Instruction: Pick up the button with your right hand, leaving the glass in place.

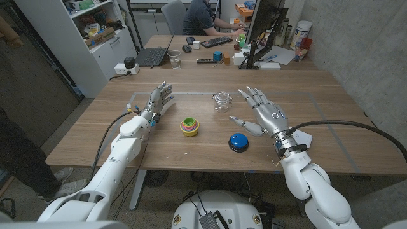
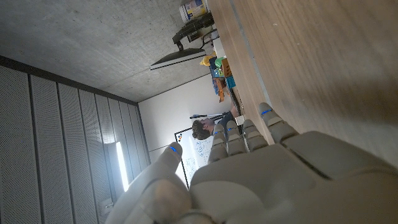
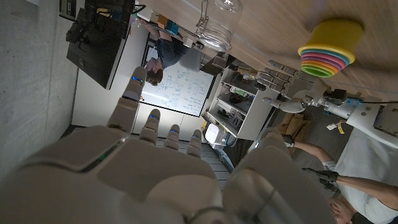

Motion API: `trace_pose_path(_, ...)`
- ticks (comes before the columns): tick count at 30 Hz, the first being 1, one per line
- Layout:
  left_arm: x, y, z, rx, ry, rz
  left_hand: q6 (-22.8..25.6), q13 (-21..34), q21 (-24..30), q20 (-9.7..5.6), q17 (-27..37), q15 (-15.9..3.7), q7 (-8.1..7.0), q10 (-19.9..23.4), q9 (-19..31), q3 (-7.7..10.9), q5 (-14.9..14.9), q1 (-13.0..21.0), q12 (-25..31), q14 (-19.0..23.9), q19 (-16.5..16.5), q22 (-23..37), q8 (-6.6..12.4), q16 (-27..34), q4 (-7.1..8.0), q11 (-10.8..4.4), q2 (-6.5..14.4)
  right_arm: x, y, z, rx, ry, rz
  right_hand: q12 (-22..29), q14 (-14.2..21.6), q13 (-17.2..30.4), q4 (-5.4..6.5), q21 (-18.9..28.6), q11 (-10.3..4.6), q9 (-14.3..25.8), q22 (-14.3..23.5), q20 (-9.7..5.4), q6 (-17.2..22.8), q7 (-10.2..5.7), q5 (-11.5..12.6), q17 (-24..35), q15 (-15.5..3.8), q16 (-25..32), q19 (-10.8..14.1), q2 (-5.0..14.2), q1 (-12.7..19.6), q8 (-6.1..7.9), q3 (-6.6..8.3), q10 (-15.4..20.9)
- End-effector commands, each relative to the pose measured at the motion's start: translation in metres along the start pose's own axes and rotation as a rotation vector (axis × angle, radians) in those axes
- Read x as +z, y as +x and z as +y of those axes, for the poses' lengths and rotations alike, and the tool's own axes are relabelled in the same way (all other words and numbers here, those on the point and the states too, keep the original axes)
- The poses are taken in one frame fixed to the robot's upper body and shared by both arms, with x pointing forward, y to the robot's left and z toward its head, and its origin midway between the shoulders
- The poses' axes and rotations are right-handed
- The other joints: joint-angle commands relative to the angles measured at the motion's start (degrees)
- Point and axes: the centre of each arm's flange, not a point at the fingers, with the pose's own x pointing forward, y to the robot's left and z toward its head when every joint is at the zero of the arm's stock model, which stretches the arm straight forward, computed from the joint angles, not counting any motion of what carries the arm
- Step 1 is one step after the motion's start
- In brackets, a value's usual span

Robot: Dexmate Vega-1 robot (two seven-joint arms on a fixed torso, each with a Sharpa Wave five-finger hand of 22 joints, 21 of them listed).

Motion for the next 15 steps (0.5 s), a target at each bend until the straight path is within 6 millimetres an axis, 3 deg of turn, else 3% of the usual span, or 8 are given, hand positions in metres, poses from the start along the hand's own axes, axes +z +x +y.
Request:
trace_pose_path(1, 0.001, 0.002, 0.001, 0.004, 0.03, -0.005, -0.21, 0.3, 0.41, -0.19, 0.32, -0.1, -0.06, -0.01, 0.26, -0.38, 0.44, -0.36, 0.22, -0.14, 0.08, 0.12, 0.17, 0.41, 0.05, -0.18, 0.13, 0.008, -0.008, 0.027, 0.063, 0.011, -0.015, 0.25, 0.39, 0.1, -0.31, 0.48, -0.27, 0.13, 0.17, 0.16, 0.66, -0.15, 0.33, 0.17, 0.21, 0.24, 0.91, 0.02, 0.82, 0.39, 0.1, -0.04)
trace_pose_path(5, -0.002, 0.003, -0.001, -0.011, -0.001, -0.007, -0.24, 0.3, 0.39, -0.25, 0.32, -0.09, -0.11, -0.06, 0.25, -0.42, 0.46, -0.36, 0.2, -0.14, 0.05, 0.12, 0.17, 0.41, 0.08, -0.14, 0.14, 0.011, -0.012, 0.037, 0.106, -0.002, -0.016, 0.18, 0.43, 0.11, -0.65, 0.55, -0.7, 0.15, 0.17, 0.13, 1.07, -0.16, 0.45, 0.16, 0.0, 0.19, 1.39, 0.06, 1.45, 0.51, 0.12, -0.41)
trace_pose_path(15, 0.0, 0.004, -0.003, -0.014, 0.003, -0.014, -0.24, 0.3, 0.39, -0.26, 0.31, -0.08, -0.13, 0.01, 0.25, -0.49, 0.49, -0.36, 0.23, -0.15, 0.03, 0.12, 0.18, 0.4, 0.12, -0.18, 0.16, 0.015, -0.018, 0.04, 0.077, -0.014, 0.0, 0.48, 0.65, 0.11, -1.49, 0.63, -1.42, 0.24, 0.15, 0.12, 2.71, -0.11, 0.88, 0.14, -0.62, 0.15, 2.44, 0.03, 3.04, 1.03, 0.12, -0.15)
